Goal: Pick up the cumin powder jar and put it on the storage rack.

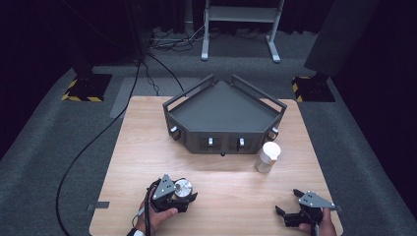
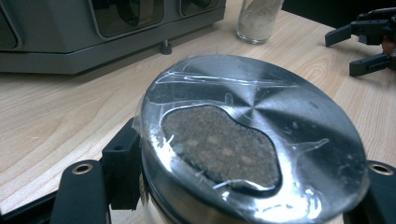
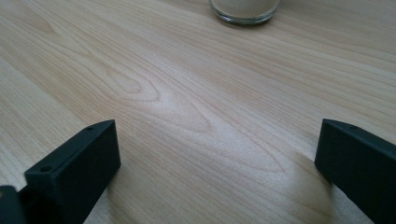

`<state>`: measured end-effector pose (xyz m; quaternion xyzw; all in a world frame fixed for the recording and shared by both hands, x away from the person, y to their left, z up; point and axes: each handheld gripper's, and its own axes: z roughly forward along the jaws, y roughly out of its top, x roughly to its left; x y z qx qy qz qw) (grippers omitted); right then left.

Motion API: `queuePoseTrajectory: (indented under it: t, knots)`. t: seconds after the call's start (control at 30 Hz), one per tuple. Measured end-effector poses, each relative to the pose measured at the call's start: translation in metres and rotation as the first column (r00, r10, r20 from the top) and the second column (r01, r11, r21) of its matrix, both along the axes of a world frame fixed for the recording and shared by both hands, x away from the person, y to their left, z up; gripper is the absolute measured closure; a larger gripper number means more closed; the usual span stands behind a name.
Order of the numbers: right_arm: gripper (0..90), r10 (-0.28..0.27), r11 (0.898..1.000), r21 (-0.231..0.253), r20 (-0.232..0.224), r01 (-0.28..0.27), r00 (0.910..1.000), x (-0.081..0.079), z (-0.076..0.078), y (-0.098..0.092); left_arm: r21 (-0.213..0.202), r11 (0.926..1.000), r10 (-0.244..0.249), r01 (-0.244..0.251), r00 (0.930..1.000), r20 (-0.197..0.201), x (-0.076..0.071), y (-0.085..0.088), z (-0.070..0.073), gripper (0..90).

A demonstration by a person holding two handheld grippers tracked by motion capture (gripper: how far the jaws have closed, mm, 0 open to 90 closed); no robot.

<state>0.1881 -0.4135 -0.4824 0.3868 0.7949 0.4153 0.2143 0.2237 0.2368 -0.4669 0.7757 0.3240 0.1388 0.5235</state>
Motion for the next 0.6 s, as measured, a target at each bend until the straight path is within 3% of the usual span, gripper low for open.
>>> queuePoseTrajectory:
  t: [0.33, 0.6]
  knots:
    - [0.0, -0.004, 1.0, 0.0, 0.0, 0.004, 1.0, 0.0, 0.0, 0.0, 0.002, 0.9997, 0.023, -0.023, 0.9989, -0.041, 0.002, -0.003, 0.009, 30.1]
    - [0.0, -0.004, 1.0, 0.0, 0.0, 0.004, 1.0, 0.0, 0.0, 0.0, -0.045, 0.9979, 0.045, -0.047, 0.9979, -0.047, 0.009, -0.003, 0.023, 30.1]
